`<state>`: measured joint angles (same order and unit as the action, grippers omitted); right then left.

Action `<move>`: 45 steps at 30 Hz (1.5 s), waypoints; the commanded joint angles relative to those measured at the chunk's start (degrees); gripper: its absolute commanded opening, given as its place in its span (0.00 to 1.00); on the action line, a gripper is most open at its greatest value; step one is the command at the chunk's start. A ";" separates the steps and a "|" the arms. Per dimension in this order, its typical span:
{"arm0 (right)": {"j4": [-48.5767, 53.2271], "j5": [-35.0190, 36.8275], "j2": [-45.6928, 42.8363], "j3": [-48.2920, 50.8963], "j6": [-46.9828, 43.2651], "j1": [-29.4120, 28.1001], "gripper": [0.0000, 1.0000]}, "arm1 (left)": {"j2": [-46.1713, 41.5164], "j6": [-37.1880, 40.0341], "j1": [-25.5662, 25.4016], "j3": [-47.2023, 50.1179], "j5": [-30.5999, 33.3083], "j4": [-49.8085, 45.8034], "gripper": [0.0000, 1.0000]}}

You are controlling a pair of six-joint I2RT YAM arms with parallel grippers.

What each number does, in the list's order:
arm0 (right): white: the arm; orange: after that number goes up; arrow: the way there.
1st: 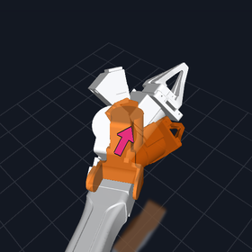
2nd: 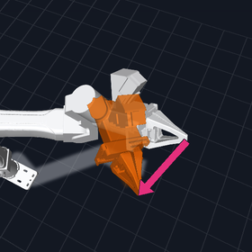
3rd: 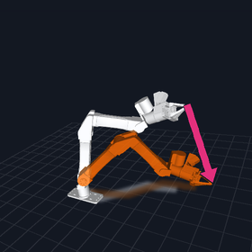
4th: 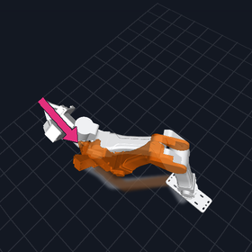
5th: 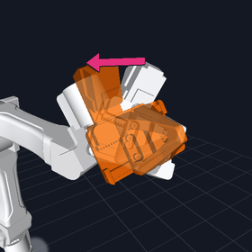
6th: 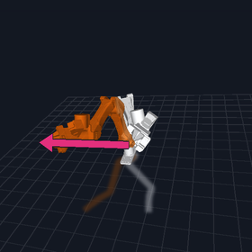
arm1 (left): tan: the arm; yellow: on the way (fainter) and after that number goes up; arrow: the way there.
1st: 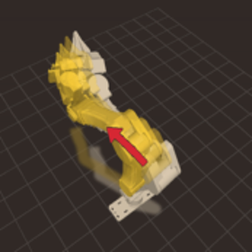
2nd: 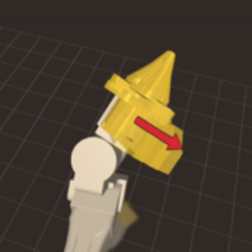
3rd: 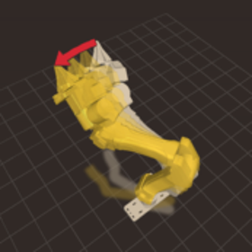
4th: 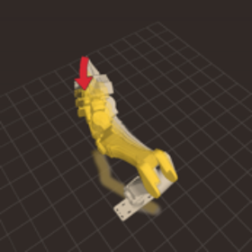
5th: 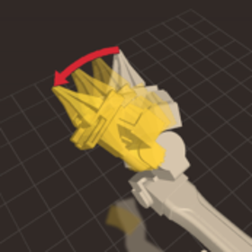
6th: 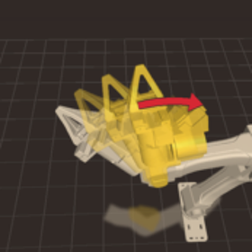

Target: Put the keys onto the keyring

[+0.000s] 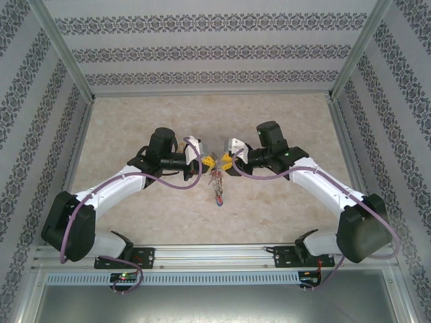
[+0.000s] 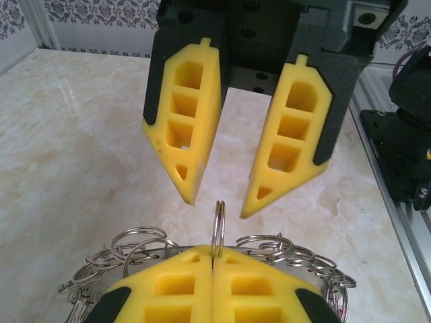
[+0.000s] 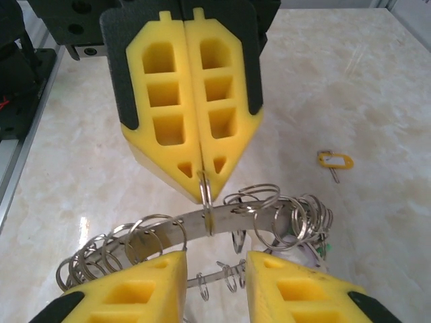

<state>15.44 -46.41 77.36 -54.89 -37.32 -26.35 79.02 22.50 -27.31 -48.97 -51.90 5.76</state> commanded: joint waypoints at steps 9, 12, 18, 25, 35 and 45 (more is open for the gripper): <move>0.05 -4.12 1.44 -1.16 -0.91 -0.10 0.30 | -0.45 4.16 0.06 -2.58 -3.50 -1.27 0.00; -0.08 -5.03 2.41 -1.81 -0.83 -0.45 0.30 | -0.24 4.01 0.06 -2.72 -3.39 -1.27 0.00; -0.74 -5.35 3.80 -2.38 -0.67 -1.33 0.29 | -0.12 4.03 -0.03 -2.80 -3.21 -1.49 0.00; -1.35 -5.61 3.74 -2.98 -0.43 -1.34 0.28 | 0.40 4.22 -0.27 -3.14 -3.62 -2.02 0.00; -2.41 -5.56 4.58 -3.56 0.26 -2.13 0.04 | 0.89 4.60 -0.75 -4.23 -3.22 -2.95 0.00; -22.43 -2.36 -4.71 8.04 2.78 -2.89 0.00 | -6.42 5.58 -0.32 -3.37 -2.54 -9.08 0.38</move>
<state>6.57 -48.88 77.34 -51.11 -36.60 -28.25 77.12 25.76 -27.38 -51.03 -52.90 0.23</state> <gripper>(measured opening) 0.066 0.371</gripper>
